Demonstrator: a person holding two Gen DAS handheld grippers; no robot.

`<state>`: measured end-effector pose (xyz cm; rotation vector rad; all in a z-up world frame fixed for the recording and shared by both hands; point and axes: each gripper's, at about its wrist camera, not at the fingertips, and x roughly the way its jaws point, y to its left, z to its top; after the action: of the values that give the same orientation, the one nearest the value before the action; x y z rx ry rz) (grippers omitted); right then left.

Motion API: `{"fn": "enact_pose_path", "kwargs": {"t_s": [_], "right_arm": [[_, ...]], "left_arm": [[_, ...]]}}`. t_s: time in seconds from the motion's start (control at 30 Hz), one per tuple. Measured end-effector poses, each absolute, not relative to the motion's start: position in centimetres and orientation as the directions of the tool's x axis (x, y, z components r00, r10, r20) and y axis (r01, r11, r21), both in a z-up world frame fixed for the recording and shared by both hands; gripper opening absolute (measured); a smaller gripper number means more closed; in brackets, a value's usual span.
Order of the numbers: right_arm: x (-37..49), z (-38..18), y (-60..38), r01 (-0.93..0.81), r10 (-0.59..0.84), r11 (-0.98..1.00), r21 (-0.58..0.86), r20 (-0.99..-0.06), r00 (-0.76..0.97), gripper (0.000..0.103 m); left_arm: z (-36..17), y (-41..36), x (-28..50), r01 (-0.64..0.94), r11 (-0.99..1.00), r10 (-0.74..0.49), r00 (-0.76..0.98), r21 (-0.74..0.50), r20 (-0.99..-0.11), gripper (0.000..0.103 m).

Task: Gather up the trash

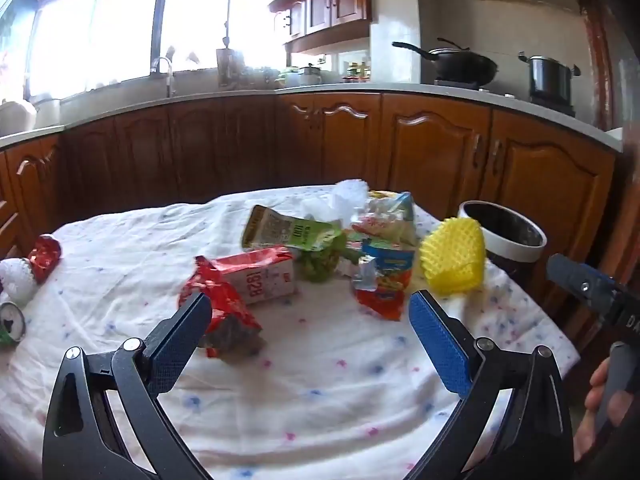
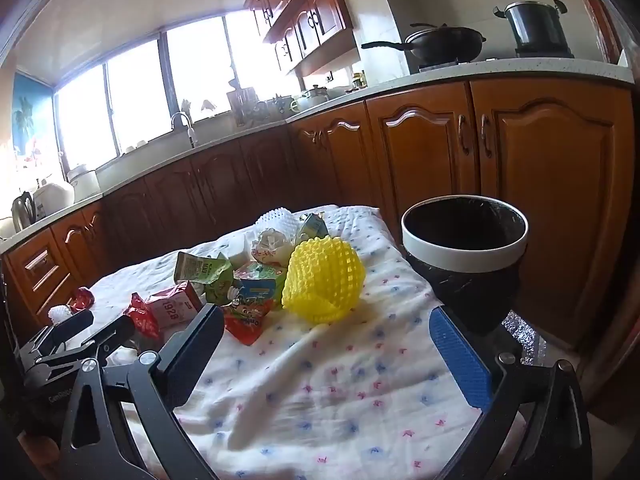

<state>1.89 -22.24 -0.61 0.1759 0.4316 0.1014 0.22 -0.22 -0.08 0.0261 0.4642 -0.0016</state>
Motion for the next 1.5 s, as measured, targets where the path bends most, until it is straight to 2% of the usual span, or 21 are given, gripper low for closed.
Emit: {"fn": "enact_pose_path", "kwargs": {"t_s": [0.13,0.17,0.37,1.5], "right_arm": [[1.4,-0.7,-22.7,-0.051,0.132,0.978,0.203,-0.408,0.903,0.103],[1.3,-0.8,-22.8,-0.051,0.132,0.978,0.204,-0.409,0.903,0.103],[0.9,-0.7,-22.3,-0.06,0.123,0.985,0.165,-0.406,0.906,0.103],[0.5,-0.6,-20.9,-0.089,0.132,0.988,0.127,-0.389,0.912,0.103]], "left_arm": [[-0.5,-1.4,0.4,-0.057,0.996,0.079,0.894,0.064,-0.442,0.101],[0.0,-2.1,-0.5,-0.019,0.998,0.039,0.908,0.052,-0.418,0.101],[-0.3,-0.9,-0.5,-0.019,1.0,0.018,0.899,0.002,-0.438,0.101],[-0.4,-0.1,-0.3,-0.054,0.999,0.051,0.897,0.006,-0.44,0.101]]}}
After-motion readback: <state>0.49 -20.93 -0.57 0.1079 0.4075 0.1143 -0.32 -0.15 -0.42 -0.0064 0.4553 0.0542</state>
